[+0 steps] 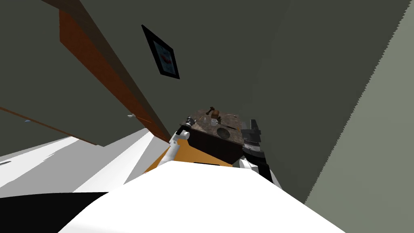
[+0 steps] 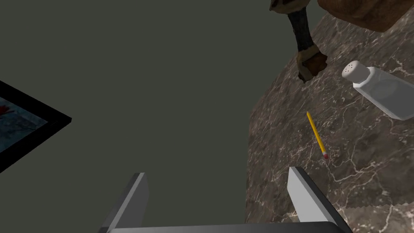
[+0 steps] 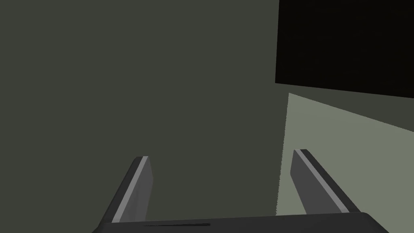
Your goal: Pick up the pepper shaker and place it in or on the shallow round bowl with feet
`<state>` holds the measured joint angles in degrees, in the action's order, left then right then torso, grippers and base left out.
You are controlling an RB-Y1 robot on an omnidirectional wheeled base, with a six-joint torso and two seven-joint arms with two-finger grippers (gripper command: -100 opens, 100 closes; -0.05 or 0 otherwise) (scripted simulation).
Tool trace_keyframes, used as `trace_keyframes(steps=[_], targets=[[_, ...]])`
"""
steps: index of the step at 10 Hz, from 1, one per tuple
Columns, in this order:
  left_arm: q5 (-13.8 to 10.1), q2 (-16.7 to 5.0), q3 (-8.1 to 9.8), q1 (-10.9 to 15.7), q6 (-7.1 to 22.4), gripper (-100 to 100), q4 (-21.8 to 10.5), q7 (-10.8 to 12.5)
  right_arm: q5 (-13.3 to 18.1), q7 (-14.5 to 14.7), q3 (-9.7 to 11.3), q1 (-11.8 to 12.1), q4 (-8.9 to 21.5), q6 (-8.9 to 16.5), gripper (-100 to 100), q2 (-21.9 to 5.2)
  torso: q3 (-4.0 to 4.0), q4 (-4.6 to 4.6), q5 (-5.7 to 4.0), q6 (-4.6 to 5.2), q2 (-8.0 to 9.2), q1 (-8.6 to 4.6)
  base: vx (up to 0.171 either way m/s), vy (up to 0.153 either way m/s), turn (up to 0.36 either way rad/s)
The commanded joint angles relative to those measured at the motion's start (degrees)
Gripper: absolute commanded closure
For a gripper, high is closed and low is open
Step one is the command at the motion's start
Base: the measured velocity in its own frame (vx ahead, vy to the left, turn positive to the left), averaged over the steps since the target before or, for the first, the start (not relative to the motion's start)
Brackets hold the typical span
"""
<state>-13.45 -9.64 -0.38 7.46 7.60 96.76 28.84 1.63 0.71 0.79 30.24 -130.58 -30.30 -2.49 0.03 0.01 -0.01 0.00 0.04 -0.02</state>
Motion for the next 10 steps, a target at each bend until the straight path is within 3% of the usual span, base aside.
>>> trace_keyframes(steps=[1,2,4,5,6,7,10], targets=[[-0.4,-0.3,0.19,2.2,2.2,-100,-2.8,1.2,0.0,0.0,0.0,0.0,0.0,0.0,0,0.0,0.00,0.00,0.00,0.00,0.00,0.00,-0.014,0.000,0.003],[-1.1,-0.6,0.36,4.4,3.9,-100,-5.0,3.0,0.0,0.0,0.0,0.0,0.0,0.0,0,0.0,-0.01,0.00,0.00,0.00,-0.02,0.01,-0.012,-0.001,-0.004],[-1.1,-0.6,0.36,5.3,5.2,-100,-6.4,3.0,0.0,0.0,0.0,0.0,0.0,0.0,0,0.0,-0.02,-0.01,0.00,0.00,-0.03,-0.01,-0.005,0.000,-0.001],[-1.8,-1.0,0.56,7.9,8.1,-100,-8.5,4.8,0.0,0.0,0.0,0.0,0.0,0.0,0,0.0,-0.02,-0.01,0.00,-0.01,-0.04,0.00,-0.006,-0.003,-0.007],[-1.8,-1.0,0.56,8.4,8.3,-100,-10.0,4.8,0.0,0.0,0.0,0.0,0.0,0.0,0,0.0,-0.03,-0.01,0.00,0.01,-0.05,-0.01,-0.005,-0.004,-0.009],[-2.5,-1.3,0.79,11.1,10.4,-100,-12.5,6.5,0.0,0.0,0.0,0.0,0.0,0.0,0,0.0,-0.03,-0.02,0.00,0.00,-0.05,-0.01,-0.004,-0.008,-0.016],[-3.2,-1.6,1.04,14.8,14.4,-100,-17.0,8.2,0.0,0.0,0.0,0.0,0.0,0.0,0,0.0,-0.03,-0.01,-0.01,0.00,-0.06,-0.04,0.000,-0.007,-0.015]])
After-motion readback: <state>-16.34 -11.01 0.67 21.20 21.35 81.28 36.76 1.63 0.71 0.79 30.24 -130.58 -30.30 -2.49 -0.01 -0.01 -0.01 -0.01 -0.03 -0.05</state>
